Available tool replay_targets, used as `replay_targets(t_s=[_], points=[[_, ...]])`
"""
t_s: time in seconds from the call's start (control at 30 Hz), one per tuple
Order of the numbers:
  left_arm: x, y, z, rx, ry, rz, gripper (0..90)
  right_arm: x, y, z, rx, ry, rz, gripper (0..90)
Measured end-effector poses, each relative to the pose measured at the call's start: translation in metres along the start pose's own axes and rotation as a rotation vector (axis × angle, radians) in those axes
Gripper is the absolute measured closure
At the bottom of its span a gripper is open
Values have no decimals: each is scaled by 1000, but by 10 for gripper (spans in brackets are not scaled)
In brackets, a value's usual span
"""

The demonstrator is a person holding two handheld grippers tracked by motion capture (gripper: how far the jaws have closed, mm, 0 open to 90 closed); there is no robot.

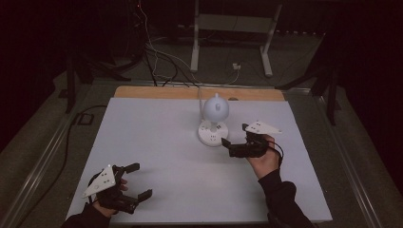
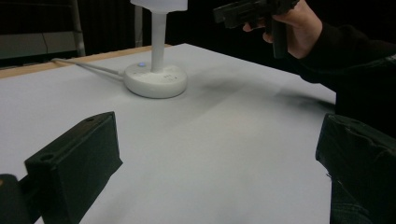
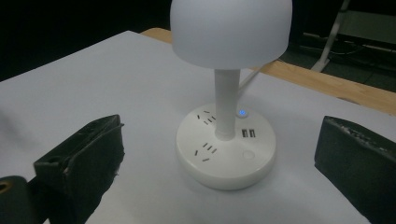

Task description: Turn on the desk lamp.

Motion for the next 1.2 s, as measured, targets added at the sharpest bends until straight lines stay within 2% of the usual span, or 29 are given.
replay_targets(t_s=[0.2, 0.6, 0.67, 0.93, 1.03, 1.2], points=[[0, 0, 0, -5, 13, 0, 4, 1, 8, -3, -5, 1, -1, 12], [1, 0, 1, 0, 11, -1, 4, 6, 27, -12, -22, 1, -23, 22], [1, 0, 1, 1, 11, -1, 4, 9, 32, -13, -28, -6, -37, 48], [0, 0, 1, 2, 7, -3, 4, 10, 42, -17, -41, 17, -33, 101], [1, 0, 1, 4, 5, -5, 5, 13, 45, -18, -52, -3, -61, 155], [0, 0, 1, 2, 3, -5, 4, 15, 47, -20, -64, -15, -78, 222]])
Point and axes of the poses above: each handheld gripper's, and its own axes: y roughly forward along the jaws, z roughly out of its top, x roughly to its right, the point moved 9 cm from there along y, roughly forward along the jaws, and after that the axes turned 8 degrees about -y, right-handed, at the moved point
